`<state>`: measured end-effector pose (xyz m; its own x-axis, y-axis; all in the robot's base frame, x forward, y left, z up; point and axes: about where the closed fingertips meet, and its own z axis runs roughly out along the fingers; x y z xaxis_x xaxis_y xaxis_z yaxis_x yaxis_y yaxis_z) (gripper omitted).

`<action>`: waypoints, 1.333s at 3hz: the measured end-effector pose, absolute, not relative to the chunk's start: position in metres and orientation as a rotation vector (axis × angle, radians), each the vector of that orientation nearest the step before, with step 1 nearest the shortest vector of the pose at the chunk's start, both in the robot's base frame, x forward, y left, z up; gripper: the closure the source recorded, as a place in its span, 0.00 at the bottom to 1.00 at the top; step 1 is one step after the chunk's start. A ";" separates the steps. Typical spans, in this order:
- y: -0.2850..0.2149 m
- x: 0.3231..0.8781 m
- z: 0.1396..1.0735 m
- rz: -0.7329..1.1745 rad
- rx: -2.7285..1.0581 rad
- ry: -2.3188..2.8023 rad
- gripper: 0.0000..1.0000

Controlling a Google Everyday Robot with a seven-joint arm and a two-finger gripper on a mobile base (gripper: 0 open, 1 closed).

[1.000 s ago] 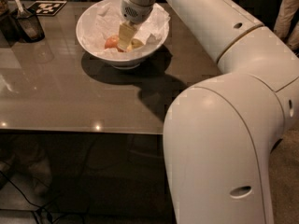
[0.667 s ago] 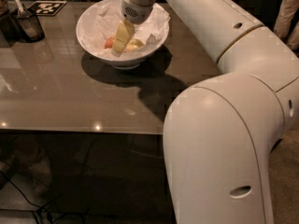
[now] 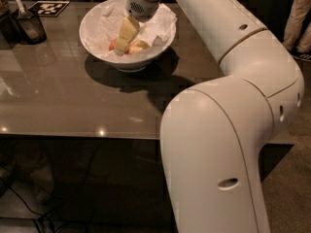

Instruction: Pick apple from white bowl

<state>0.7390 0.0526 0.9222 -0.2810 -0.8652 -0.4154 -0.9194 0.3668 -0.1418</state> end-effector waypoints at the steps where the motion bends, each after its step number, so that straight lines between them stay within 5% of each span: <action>1: 0.062 0.735 0.939 0.252 -1.582 2.185 0.00; 4: 0.045 0.740 0.974 0.270 -1.475 2.146 0.00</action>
Offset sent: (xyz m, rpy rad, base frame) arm -0.0035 0.0076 0.0126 0.0297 0.0247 0.0337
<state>0.7403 0.0448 0.9743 -0.2739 -0.8101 -0.5183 -0.9133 0.3880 -0.1238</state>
